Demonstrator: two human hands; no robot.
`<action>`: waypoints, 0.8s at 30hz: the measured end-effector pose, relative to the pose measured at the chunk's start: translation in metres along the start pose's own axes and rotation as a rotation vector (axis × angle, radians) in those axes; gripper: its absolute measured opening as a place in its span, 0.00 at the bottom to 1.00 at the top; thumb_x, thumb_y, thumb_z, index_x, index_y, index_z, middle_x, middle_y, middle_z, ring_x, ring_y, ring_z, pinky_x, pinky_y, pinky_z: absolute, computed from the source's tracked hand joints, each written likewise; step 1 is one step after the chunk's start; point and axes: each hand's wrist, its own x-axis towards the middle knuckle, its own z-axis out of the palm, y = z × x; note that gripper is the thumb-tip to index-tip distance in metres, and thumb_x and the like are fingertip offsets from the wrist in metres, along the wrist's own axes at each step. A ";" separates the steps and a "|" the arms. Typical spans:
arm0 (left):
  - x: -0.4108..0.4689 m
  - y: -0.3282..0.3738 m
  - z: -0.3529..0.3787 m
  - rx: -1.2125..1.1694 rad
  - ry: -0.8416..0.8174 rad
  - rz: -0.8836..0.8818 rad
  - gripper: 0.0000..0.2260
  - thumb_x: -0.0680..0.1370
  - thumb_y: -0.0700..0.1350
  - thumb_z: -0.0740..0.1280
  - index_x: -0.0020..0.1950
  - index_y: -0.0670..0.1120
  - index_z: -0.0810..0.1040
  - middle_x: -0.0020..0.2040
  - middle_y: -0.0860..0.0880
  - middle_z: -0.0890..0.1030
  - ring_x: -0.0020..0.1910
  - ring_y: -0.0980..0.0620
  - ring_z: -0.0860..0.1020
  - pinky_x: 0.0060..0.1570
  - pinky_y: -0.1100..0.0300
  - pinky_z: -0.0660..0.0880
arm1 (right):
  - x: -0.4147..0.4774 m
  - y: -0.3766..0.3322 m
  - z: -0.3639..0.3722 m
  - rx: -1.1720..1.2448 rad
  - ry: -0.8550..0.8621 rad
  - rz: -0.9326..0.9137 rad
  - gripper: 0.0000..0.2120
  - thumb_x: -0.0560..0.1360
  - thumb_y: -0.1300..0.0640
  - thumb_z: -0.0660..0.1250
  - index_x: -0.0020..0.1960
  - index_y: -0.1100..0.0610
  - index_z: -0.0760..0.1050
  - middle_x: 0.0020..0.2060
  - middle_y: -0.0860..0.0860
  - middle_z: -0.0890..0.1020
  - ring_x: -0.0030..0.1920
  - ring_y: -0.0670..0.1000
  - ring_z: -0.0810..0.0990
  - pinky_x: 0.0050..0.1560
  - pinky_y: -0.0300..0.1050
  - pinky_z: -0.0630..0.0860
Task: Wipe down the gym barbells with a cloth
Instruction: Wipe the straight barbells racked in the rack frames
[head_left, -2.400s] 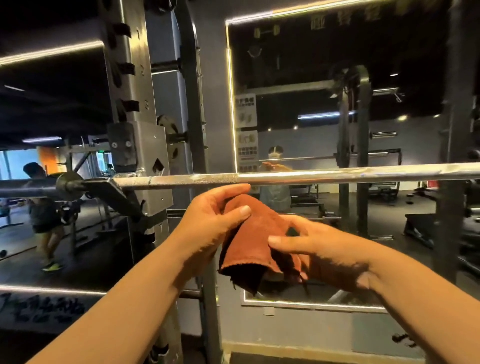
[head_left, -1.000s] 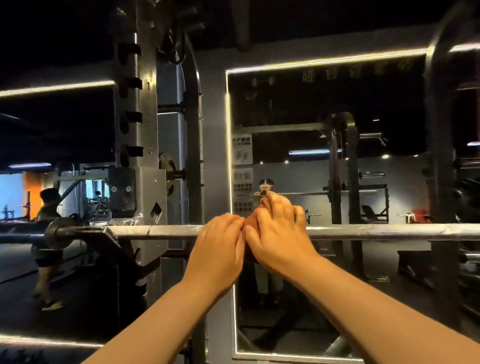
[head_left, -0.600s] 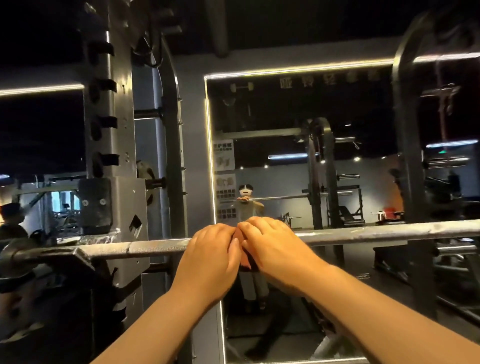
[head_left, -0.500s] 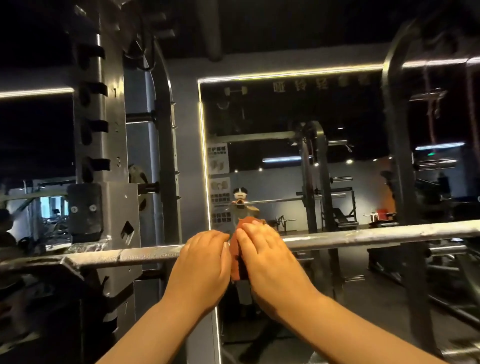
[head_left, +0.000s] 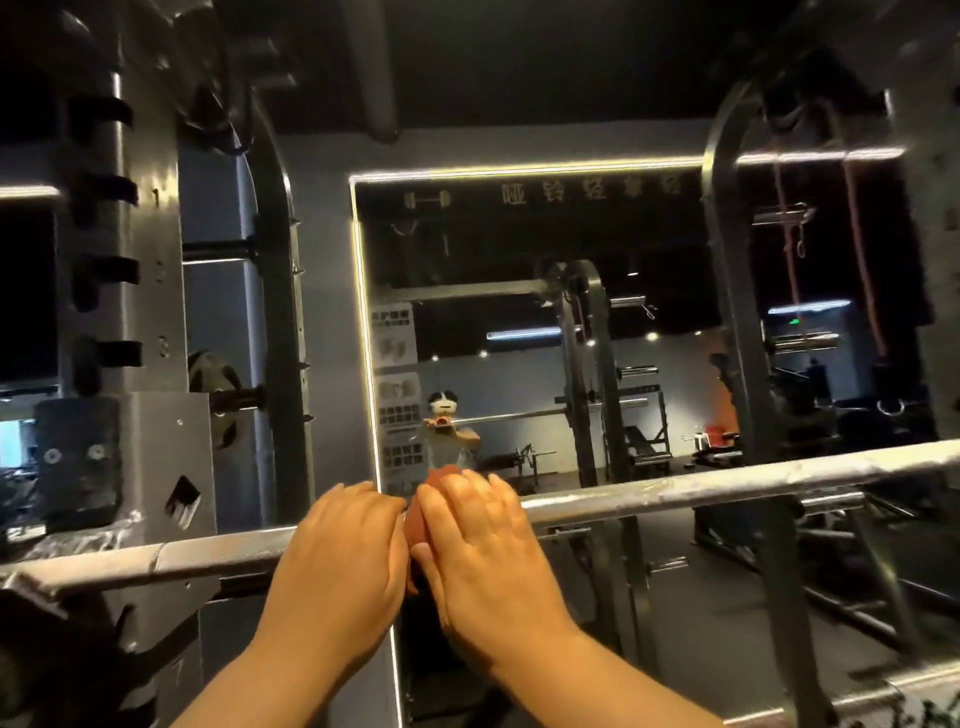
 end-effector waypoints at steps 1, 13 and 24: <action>0.000 0.000 0.000 0.013 0.006 0.004 0.22 0.82 0.59 0.51 0.58 0.54 0.82 0.54 0.54 0.84 0.60 0.52 0.80 0.69 0.49 0.71 | 0.001 0.002 0.000 -0.007 0.008 -0.012 0.22 0.81 0.43 0.53 0.67 0.52 0.73 0.63 0.52 0.78 0.64 0.55 0.78 0.70 0.57 0.73; -0.012 0.004 -0.013 -0.023 -0.019 -0.020 0.27 0.83 0.55 0.44 0.70 0.49 0.75 0.69 0.49 0.78 0.76 0.50 0.67 0.78 0.56 0.47 | -0.006 -0.007 0.001 0.050 0.025 0.026 0.24 0.85 0.45 0.48 0.72 0.53 0.72 0.69 0.52 0.74 0.73 0.56 0.70 0.78 0.59 0.60; -0.013 0.008 -0.017 -0.070 -0.063 -0.049 0.18 0.86 0.51 0.52 0.72 0.49 0.74 0.72 0.51 0.76 0.79 0.51 0.62 0.80 0.55 0.45 | 0.026 -0.010 -0.011 -0.006 -0.126 0.034 0.20 0.86 0.45 0.48 0.65 0.50 0.75 0.60 0.49 0.79 0.60 0.52 0.78 0.67 0.52 0.70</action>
